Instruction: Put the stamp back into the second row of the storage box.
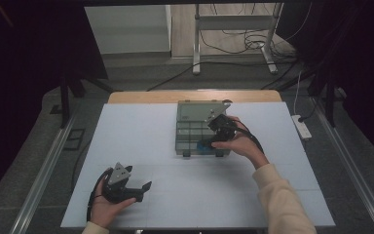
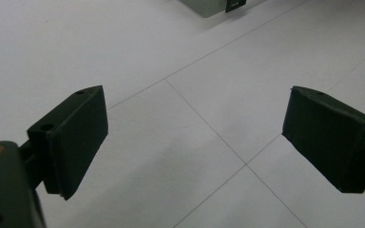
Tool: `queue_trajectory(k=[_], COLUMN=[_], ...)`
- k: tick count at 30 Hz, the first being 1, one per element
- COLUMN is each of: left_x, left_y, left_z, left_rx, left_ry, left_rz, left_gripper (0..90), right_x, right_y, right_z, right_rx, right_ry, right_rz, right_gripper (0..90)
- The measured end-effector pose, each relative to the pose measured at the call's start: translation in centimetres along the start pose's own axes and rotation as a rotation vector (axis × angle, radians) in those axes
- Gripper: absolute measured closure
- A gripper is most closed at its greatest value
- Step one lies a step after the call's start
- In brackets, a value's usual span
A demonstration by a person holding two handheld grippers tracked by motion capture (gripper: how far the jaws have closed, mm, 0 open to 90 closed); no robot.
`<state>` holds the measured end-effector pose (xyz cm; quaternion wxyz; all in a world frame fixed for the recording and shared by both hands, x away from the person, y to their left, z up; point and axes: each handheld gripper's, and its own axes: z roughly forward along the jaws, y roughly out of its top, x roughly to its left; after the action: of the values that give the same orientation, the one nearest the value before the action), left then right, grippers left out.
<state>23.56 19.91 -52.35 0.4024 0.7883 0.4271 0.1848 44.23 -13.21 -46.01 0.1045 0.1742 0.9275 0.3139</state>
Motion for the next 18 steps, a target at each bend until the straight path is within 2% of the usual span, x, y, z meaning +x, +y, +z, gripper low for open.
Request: queue_trajectory(k=[6,18], left_x=[0.0,-0.1], left_y=[0.0,0.0], left_z=[-0.1,-0.2], left_rx=[-0.003,-0.008], left_ry=[-0.003,-0.001], left_rz=[-0.002,-0.001], left_gripper=[8.8,8.8], right_x=[0.1,0.7], right_y=[-0.2,-0.5], right_z=[-0.6,-2.6], right_rx=[-0.037,-0.082], right_ry=[-0.005,-0.035], right_rz=[0.037,0.058], right_gripper=[17.8,18.4])
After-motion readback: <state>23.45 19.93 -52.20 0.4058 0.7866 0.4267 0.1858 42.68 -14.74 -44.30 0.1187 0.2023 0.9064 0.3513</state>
